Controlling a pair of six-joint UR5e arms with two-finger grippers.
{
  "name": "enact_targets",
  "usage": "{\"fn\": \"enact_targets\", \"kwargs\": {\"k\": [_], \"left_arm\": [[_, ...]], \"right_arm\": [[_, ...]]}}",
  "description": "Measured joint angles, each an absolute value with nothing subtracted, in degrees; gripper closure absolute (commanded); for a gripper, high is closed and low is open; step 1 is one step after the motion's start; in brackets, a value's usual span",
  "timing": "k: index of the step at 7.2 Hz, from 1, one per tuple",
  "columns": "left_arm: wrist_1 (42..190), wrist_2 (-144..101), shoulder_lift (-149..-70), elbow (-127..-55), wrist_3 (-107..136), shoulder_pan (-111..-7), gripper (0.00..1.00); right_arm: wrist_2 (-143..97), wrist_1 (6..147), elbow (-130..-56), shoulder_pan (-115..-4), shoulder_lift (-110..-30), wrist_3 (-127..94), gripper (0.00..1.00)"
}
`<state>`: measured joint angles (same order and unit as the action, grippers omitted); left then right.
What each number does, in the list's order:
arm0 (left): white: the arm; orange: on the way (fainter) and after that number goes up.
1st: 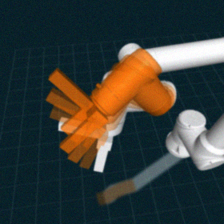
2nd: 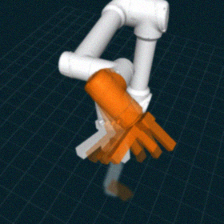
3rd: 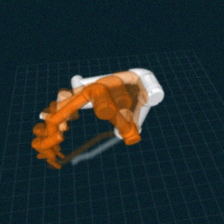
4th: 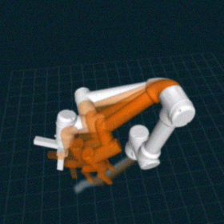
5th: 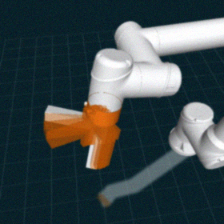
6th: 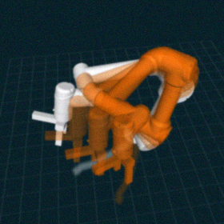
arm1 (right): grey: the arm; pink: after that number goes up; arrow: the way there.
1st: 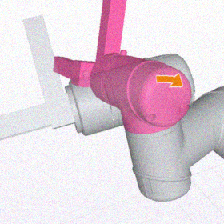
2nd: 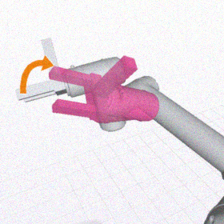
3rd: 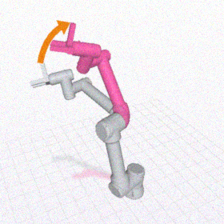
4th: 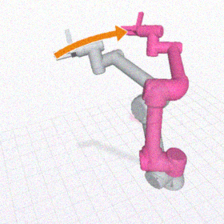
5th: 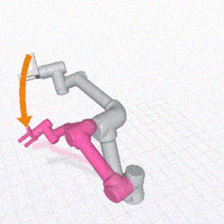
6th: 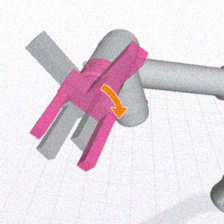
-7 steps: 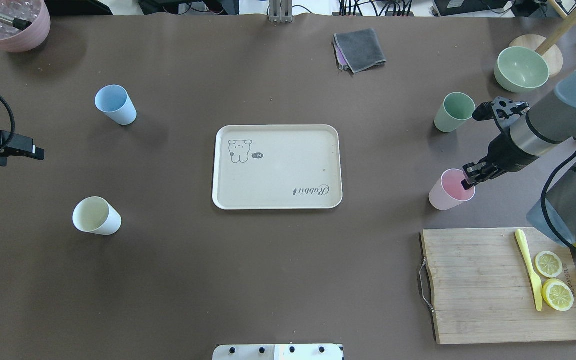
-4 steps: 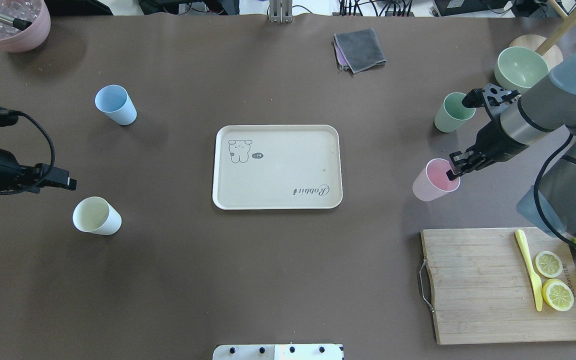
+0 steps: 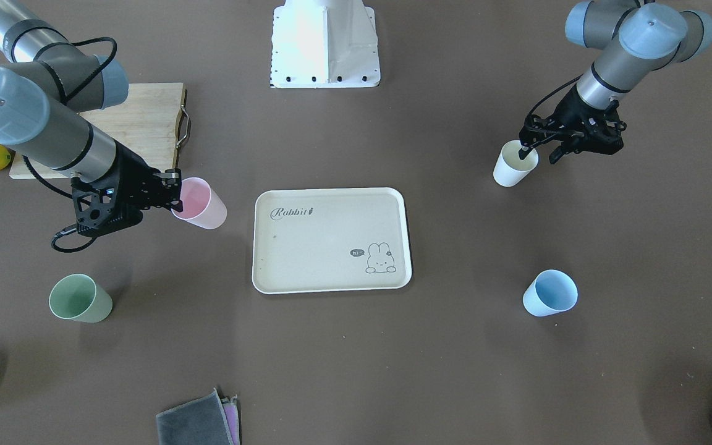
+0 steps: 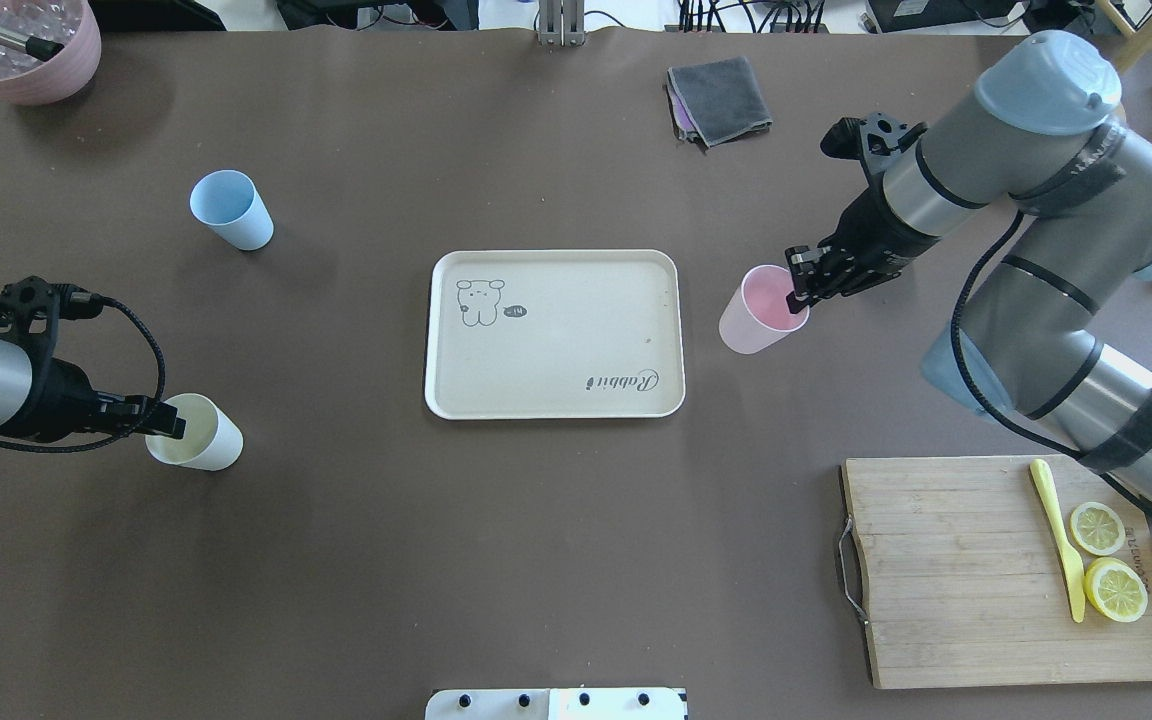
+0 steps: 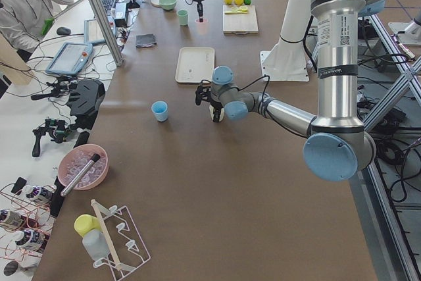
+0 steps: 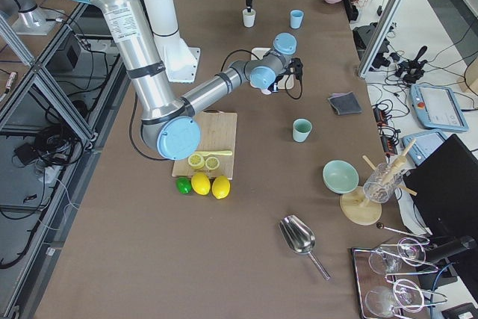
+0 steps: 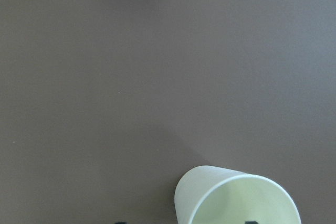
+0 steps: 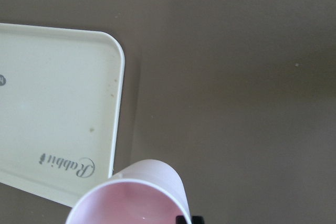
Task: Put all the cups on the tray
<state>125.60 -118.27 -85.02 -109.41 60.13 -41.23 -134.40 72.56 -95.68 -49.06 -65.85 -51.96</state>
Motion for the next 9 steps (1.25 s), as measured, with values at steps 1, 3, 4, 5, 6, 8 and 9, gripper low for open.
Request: {"fn": "enact_targets", "kwargs": {"k": [1, 3, 4, 5, 6, 8, 9], "left_arm": [[125.58, -117.95, -85.04, -109.31, 60.17, -40.87, 1.00], [125.39, -118.07, -85.86, -109.66, 60.34, -40.75, 1.00], [124.37, -118.40, -87.37, -110.22, 60.44, -40.83, 1.00], [120.80, -118.69, -90.70, -110.85, 60.51, -41.01, 1.00], [114.30, -118.64, -96.33, -111.18, 60.54, -41.19, 1.00], [99.04, -118.07, -110.75, -109.23, 62.11, -40.78, 1.00], [95.10, -116.42, -117.04, -106.00, 63.62, -39.41, 1.00]], "right_arm": [[-133.12, 72.42, -94.65, -47.81, -63.87, -54.09, 1.00], [-130.92, 72.34, -93.99, -45.91, -62.00, -56.98, 1.00], [-130.30, 72.39, -93.77, -45.36, -61.34, -58.05, 1.00], [-129.57, 72.57, -93.57, -44.83, -60.68, -58.76, 1.00], [-128.49, 72.69, -93.44, -44.16, -60.17, -59.34, 1.00], [-125.51, 72.68, -93.36, -42.26, -59.76, -60.34, 1.00], [-124.48, 72.71, -93.29, -41.58, -59.48, -60.46, 1.00]]}}
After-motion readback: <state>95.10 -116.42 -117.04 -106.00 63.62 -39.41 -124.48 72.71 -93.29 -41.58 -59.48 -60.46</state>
